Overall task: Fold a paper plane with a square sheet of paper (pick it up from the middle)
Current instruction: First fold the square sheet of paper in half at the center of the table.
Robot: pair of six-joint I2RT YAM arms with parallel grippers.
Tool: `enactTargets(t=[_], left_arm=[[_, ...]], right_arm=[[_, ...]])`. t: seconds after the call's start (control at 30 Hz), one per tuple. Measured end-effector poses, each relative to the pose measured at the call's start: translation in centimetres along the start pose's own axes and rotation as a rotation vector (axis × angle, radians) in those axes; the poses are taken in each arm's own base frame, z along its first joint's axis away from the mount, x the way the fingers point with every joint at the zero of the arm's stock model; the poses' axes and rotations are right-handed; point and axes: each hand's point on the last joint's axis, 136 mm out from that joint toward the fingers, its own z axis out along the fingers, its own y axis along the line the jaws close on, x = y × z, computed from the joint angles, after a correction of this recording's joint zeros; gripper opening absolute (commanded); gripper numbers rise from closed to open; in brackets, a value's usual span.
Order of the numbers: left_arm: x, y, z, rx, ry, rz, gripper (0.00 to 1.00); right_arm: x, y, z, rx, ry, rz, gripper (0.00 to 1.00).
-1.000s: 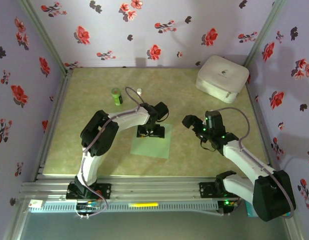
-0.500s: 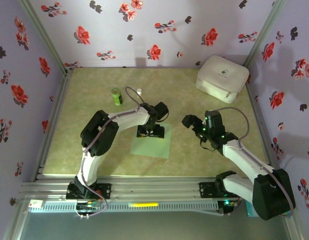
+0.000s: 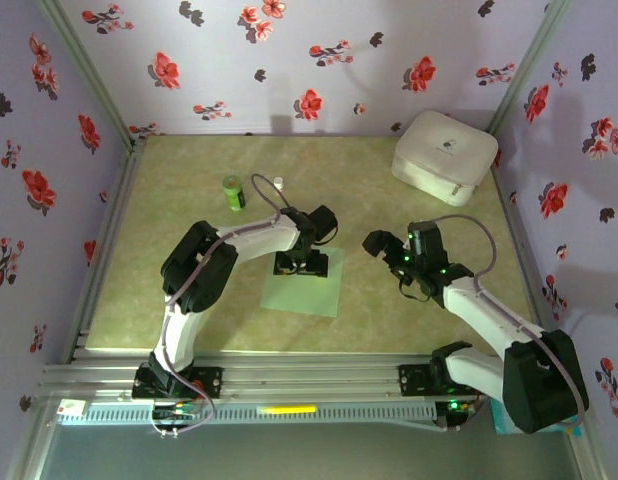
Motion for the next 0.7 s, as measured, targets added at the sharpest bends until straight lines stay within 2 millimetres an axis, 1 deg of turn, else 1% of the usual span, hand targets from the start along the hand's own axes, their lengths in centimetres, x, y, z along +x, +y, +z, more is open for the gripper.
enactTargets(t=[0.33,0.7], left_arm=[[-0.18,-0.19,-0.44,-0.003,-0.028,0.013,0.89],[-0.16,-0.17,-0.36,-0.002,-0.04,0.047,0.9]], right_arm=[[-0.01,0.09,-0.11,-0.003,-0.001,0.002,0.99],[-0.02,0.13,-0.15,-0.005,-0.002,0.006,0.99]])
